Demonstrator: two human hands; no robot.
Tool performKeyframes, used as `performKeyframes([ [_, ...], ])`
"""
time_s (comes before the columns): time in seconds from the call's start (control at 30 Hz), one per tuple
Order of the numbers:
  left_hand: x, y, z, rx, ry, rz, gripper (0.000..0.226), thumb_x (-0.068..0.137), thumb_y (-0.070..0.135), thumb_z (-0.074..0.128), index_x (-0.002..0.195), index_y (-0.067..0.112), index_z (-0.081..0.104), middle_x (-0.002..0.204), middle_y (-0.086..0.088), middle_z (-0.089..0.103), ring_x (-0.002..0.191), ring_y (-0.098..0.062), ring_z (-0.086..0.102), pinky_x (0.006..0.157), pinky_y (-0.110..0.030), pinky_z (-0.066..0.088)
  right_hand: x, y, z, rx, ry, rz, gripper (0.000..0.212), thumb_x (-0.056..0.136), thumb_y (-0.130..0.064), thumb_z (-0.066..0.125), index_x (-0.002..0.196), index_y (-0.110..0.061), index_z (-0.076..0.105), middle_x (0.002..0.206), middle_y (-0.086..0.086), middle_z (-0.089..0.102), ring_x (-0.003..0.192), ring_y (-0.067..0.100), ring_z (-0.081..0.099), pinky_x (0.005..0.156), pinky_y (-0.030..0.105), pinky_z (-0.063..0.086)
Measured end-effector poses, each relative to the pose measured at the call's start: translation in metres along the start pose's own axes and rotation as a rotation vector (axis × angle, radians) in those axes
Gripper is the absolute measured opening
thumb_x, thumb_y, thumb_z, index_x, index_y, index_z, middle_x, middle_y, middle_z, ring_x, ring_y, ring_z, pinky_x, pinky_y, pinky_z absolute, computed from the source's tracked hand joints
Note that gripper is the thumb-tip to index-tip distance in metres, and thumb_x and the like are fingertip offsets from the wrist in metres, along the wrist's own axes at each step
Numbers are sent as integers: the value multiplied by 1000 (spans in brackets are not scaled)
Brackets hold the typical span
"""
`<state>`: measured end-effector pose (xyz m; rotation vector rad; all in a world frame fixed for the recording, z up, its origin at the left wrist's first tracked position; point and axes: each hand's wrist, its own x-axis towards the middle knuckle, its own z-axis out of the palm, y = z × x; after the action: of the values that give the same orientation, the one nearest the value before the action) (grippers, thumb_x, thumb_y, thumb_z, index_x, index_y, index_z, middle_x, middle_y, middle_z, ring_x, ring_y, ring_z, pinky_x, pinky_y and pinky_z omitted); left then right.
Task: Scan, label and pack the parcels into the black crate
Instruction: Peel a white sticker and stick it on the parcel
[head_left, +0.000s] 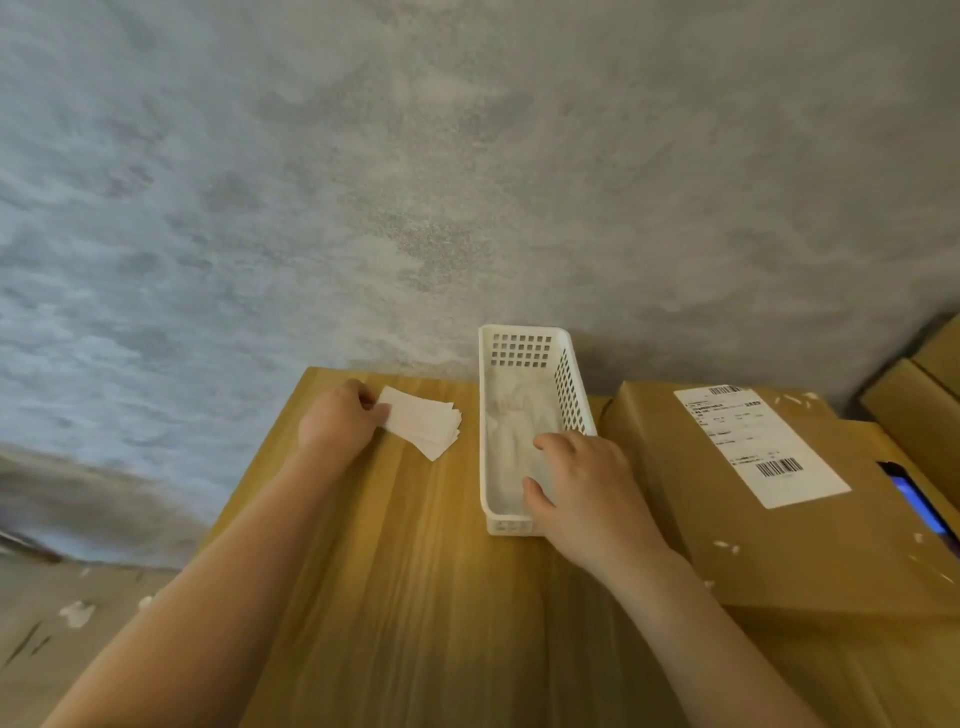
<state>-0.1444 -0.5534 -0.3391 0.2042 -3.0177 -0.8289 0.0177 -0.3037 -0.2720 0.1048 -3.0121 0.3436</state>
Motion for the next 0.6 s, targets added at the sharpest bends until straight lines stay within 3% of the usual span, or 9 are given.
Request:
performKeyframes([
  [0.2,1,0,-4,-76,20,22,16,95,34,55,93,19,58,77,2,63,69,-19,61,58,-32,47,0,0,3,-13,6,17,39,98,-46,43,130,-24,48,130,-6,54,121,15,48,109,33,34],
  [0.37,-12,8,-19,-240,30,59,18,95,29,55,86,15,59,73,-1,62,66,-22,58,55,-30,42,-2,1,-1,100,40,-12,39,99,-41,46,133,-23,48,132,-7,51,125,13,41,109,29,34],
  [0.47,-35,24,-36,-395,54,106,14,94,25,57,87,14,59,75,1,59,65,-14,53,58,-25,40,-6,5,-10,220,116,-21,35,98,-39,51,130,-26,52,129,-14,51,124,7,42,104,25,40],
  [0.6,-81,56,-54,-578,36,180,13,95,25,59,84,17,60,70,3,53,59,-4,46,60,-23,38,-15,17,-23,513,153,51,26,95,-34,58,121,-32,57,112,-29,53,106,-8,50,89,16,48],
])
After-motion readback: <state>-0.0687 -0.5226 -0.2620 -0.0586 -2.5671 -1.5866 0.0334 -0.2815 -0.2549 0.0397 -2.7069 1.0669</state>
